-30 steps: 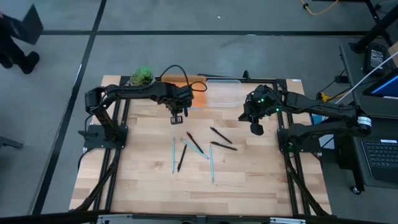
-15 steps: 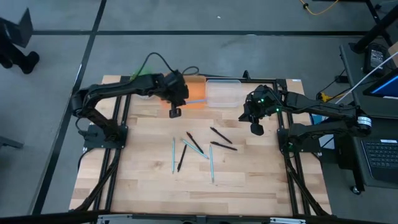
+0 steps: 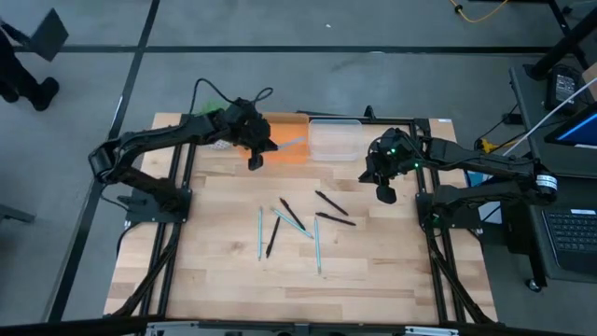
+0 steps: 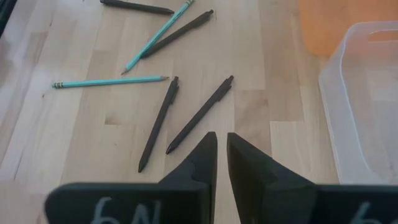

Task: Sort pens & pencils
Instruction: Put the blue pencil into the orange bin

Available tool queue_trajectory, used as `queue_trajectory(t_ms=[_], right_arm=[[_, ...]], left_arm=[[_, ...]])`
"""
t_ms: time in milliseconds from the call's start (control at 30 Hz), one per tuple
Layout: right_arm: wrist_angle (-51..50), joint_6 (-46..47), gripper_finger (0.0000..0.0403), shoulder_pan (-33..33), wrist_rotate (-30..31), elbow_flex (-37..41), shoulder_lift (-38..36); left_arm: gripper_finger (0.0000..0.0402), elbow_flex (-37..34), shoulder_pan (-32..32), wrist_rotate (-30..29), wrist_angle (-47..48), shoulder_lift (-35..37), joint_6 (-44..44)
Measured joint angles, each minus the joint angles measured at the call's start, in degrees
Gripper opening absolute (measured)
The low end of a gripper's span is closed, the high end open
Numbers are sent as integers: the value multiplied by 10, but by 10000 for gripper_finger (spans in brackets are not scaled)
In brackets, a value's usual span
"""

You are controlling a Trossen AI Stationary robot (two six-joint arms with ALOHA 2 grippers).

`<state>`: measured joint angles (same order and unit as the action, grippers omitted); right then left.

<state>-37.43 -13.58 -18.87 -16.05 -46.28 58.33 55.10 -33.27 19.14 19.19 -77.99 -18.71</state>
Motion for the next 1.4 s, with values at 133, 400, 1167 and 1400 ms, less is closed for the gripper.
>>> queue_trajectory(t_ms=[133, 400, 1167, 1400], right_arm=[[0, -1, 39, 0, 0, 0, 0], [4, -2, 39, 0, 0, 0, 0], [35, -3, 39, 0, 0, 0, 0], [36, -4, 39, 0, 0, 0, 0]], left_arm=[[10, -16, -26, 9, -4, 9, -1], [10, -19, -61, 29, -3, 8, -26], [10, -19, -121, 8, 13, -37, -97], [10, -2, -137, -10, 7, -91, -105]])
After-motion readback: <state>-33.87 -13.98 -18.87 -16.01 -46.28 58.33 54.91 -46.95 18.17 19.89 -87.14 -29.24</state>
